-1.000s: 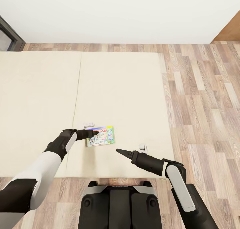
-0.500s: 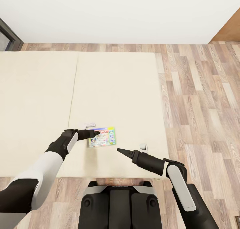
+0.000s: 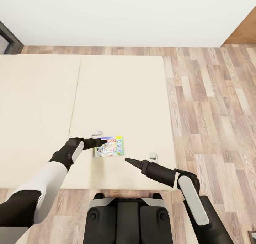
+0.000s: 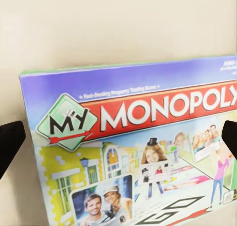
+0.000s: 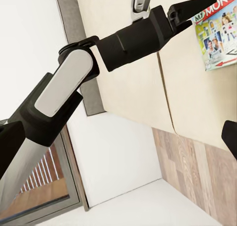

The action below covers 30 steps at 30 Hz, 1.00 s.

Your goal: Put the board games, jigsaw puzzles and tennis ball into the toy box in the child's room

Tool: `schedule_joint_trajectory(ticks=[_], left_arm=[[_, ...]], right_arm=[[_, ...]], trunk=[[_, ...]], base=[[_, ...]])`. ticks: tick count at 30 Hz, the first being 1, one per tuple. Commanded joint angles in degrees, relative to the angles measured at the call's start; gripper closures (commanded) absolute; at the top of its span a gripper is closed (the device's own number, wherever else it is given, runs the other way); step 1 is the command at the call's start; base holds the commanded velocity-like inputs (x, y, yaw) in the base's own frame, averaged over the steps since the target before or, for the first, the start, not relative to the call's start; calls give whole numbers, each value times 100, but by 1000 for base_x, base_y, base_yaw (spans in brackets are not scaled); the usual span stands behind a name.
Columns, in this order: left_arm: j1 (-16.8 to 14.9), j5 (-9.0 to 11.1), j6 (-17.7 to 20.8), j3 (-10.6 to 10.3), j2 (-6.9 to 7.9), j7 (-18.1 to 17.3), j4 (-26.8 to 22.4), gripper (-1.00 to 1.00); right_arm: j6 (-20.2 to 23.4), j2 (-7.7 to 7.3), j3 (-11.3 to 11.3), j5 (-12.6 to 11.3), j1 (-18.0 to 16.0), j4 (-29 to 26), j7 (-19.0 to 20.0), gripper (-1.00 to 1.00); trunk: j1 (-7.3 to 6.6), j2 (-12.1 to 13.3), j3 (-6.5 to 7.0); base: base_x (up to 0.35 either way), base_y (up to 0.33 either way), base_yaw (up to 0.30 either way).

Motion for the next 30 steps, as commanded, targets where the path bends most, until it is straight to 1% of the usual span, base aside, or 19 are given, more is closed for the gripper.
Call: schedule_joint_trajectory(ticks=[1, 10, 14, 30], left_arm=[[-1, 57, 38, -20, 6, 12, -7, -100], [-1, 57, 44, -21, -1, 12, -7, -100], [-1, 57, 44, -21, -7, 12, -7, -100], [-1, 57, 51, -27, -12, 12, -7, -100]], right_arm=[[22, 3, -7, 38, -2, -4, 40, -100], [25, -36, -6, 31, -2, -8, 40, -100], [25, -40, -7, 30, -2, -8, 40, -100], [16, -41, -9, 26, -2, -8, 48, -100]], trunk=[[3, -9, -6], [3, -9, -6], [3, -9, -6], [3, -9, -6]], base=[[0, -37, 0], [0, -28, 0], [0, -202, 0], [0, -130, 0]])
